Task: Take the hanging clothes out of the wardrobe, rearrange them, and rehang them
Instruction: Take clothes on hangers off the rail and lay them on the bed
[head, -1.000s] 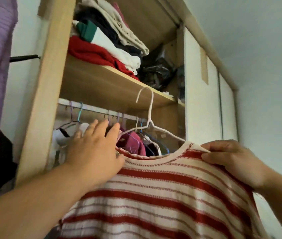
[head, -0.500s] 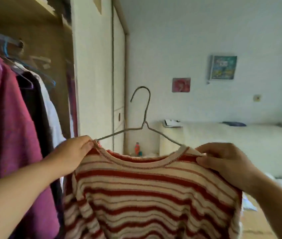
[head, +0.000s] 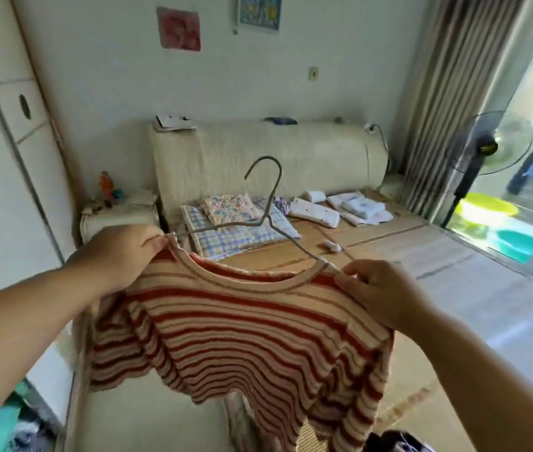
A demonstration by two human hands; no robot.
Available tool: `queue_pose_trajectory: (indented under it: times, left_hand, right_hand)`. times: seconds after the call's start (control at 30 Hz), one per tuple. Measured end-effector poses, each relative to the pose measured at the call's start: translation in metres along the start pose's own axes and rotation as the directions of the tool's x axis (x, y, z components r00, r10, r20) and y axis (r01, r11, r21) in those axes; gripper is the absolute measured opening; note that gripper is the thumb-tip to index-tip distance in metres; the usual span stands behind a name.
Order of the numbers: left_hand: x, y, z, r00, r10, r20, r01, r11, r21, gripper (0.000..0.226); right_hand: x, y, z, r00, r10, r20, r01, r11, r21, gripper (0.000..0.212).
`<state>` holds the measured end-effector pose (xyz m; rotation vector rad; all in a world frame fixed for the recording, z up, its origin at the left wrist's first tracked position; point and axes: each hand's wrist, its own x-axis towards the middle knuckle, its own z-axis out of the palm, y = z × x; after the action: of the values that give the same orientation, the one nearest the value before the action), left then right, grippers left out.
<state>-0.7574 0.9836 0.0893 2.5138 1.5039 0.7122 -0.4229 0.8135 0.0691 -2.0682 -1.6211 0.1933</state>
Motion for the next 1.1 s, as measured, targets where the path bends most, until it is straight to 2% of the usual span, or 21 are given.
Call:
queue_pose_trajectory:
  times: [0.1,0.23,0.4,0.47,0.6,0.77,0.87,0.97,1.1]
  left_hand:
    - [-0.012,0.036,0.037,0.995,0.067,0.072,-0.065,0.997,-0.038,0.023]
    - [-0.027,0.08,0.09,0.966,0.204,0.159,-0.189,0.976,-0.107,0.02]
    - [-0.039,0.13,0.145,0.867,0.36,0.345,-0.33,0.933,-0.145,0.022]
    - [-0.043,0.149,0.164,0.822,0.394,0.412,-0.369,0.919,-0.141,0.019]
    - [-0.048,0.179,0.19,0.711,0.499,0.494,-0.473,0.861,-0.188,0.022]
    - [-0.052,0.2,0.208,0.5,0.594,0.63,-0.565,0.775,-0.282,0.024]
    - [-0.058,0.214,0.215,0.406,0.633,0.66,-0.618,0.722,-0.312,0.028]
    - [-0.066,0.23,0.219,0.356,0.656,0.665,-0.637,0.691,-0.34,0.028]
    - [-0.07,0.256,0.227,0.318,0.682,0.659,-0.668,0.654,-0.355,0.026]
  right_hand:
    - [-0.051,0.038,-0.009,0.994,0.109,0.015,-0.108,0.991,-0.081,0.029]
    - [-0.117,0.078,-0.02,0.967,0.25,0.055,-0.241,0.962,-0.13,0.027]
    - [-0.192,0.12,-0.031,0.885,0.466,0.023,-0.454,0.871,-0.188,0.025]
    - [-0.22,0.13,-0.03,0.836,0.548,0.013,-0.533,0.818,-0.217,0.028]
    - [-0.269,0.126,-0.026,0.729,0.684,-0.006,-0.676,0.719,-0.159,0.024]
    - [-0.318,0.093,-0.019,0.529,0.844,0.089,-0.839,0.536,-0.092,0.034]
    - [-0.34,0.072,-0.022,0.432,0.893,0.124,-0.898,0.439,-0.034,0.035]
    - [-0.356,0.056,-0.03,0.36,0.926,0.119,-0.933,0.358,0.036,0.034]
    - [-0.37,0.049,-0.039,0.306,0.948,0.092,-0.952,0.302,0.054,0.034]
